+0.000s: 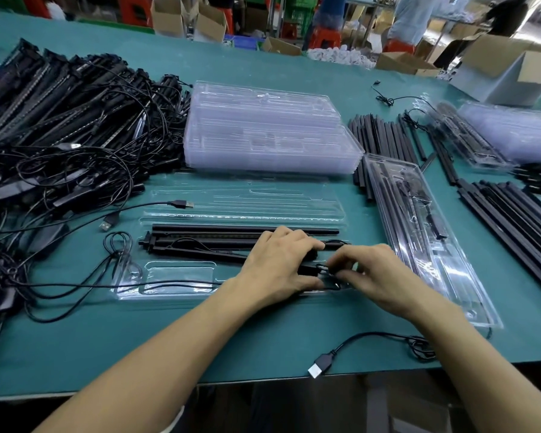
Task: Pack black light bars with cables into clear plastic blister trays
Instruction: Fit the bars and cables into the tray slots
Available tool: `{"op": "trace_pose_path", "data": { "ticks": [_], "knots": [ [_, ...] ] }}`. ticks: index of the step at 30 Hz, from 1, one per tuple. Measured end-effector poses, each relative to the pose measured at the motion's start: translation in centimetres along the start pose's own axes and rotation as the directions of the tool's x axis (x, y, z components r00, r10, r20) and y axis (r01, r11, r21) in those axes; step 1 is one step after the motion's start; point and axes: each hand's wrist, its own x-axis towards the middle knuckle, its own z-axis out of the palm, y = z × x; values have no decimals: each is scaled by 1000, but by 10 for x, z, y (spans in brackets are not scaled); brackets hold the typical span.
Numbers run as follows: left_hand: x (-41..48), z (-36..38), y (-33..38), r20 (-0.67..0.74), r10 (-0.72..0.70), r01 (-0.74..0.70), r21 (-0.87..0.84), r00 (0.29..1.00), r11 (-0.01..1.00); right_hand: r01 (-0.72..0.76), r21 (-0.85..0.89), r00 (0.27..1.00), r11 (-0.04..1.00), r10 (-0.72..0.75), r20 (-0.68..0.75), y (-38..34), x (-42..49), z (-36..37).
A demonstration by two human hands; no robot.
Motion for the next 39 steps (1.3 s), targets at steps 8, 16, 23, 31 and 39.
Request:
{"op": "trace_pose_path", "data": {
  "ticks": [8, 16, 23, 31, 39],
  "knots": [
    [0, -4, 1, 17, -4, 6, -77, 1000, 997, 17, 244, 1000, 970, -11, -27, 3, -4, -3],
    [-3, -18, -3, 72, -13, 34, -288, 997, 957, 73, 64, 991, 995, -66, -112, 2, 2, 16],
    [-8, -23, 6, 79, 53, -38, -178, 996, 983, 90, -11, 974, 996, -90, -209, 3, -4, 25],
    [-8, -13, 9, -47, -45, 29, -293, 998, 956, 60, 118, 984, 991, -39, -176, 6, -7, 17],
    [-5, -12, 5, -9, -32, 29, -224, 999, 974, -119, 34, 982, 992, 123, -144, 14, 11, 7]
  ]
}}
